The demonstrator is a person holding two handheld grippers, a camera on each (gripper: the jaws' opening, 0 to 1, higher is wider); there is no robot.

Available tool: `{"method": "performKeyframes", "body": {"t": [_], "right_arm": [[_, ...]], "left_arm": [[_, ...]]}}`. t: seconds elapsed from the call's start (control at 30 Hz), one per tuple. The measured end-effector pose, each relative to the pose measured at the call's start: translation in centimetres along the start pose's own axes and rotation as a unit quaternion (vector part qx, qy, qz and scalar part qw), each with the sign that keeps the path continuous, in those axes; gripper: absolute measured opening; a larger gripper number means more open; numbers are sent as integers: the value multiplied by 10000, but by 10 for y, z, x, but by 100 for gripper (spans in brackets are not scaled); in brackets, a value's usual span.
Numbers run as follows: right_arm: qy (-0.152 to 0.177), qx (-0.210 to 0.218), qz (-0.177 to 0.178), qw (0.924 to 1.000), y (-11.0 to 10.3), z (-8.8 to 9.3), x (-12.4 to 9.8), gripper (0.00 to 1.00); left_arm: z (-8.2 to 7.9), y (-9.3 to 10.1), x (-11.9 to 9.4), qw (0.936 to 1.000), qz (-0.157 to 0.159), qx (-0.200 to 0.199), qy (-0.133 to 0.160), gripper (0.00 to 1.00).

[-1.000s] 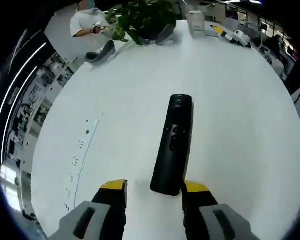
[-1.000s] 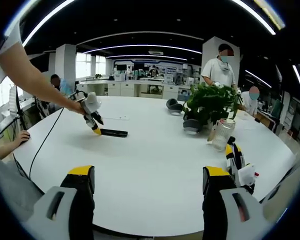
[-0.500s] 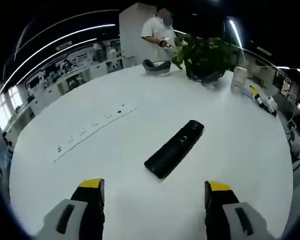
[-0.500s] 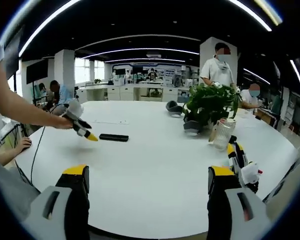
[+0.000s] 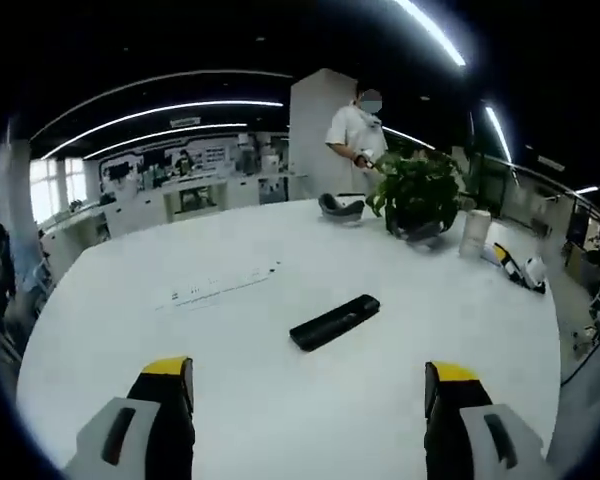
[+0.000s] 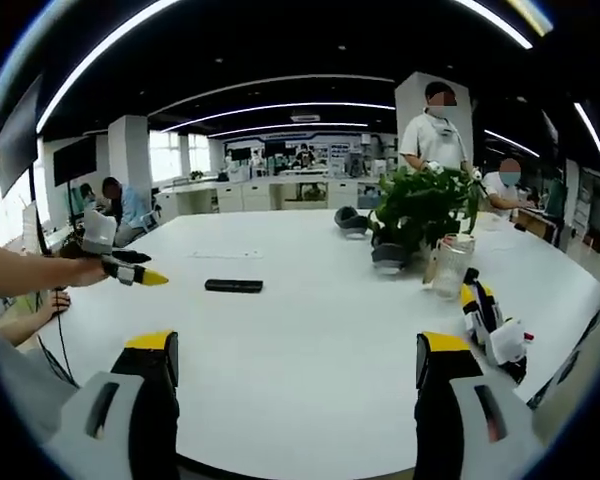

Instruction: Press the specified remote control buttons in sequence, fully releasing each button before pressing the next.

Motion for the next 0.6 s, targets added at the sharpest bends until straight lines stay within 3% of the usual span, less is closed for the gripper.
{"method": "performKeyframes", "body": {"t": [0.13,0.27,0.33,0.47,0.6], "right_arm": [[33,28,-37,10000,-1,-1,0,100],[42,4,-56,10000,-2,-1,-1,100],[41,24,-35,10000,-1,-1,-1,100],[55,80,-57,9999,-1,-1,-1,100],[70,67,-97,9999,-2,-1,-2,100]], "left_arm": [[-12,16,-35,9991,-179,-64,376,100],[-22,27,-65,9946,-367,-139,961,100],[-18,28,-82,9943,-599,-189,863,100],[-21,34,-114,9887,-918,-432,1105,100],[-18,42,-144,9883,-1063,-315,1051,100]]}}
Point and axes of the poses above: the point that each gripper's makers call its tool centre point, and the gripper's own axes: x roughly forward along the fingers, y roughly to its right, z roughly out of its underside, the point moved 6 cm from there along -x, roughly backward along the fingers, and after that the axes turned 8 degrees about y, right-handed, at the moved point
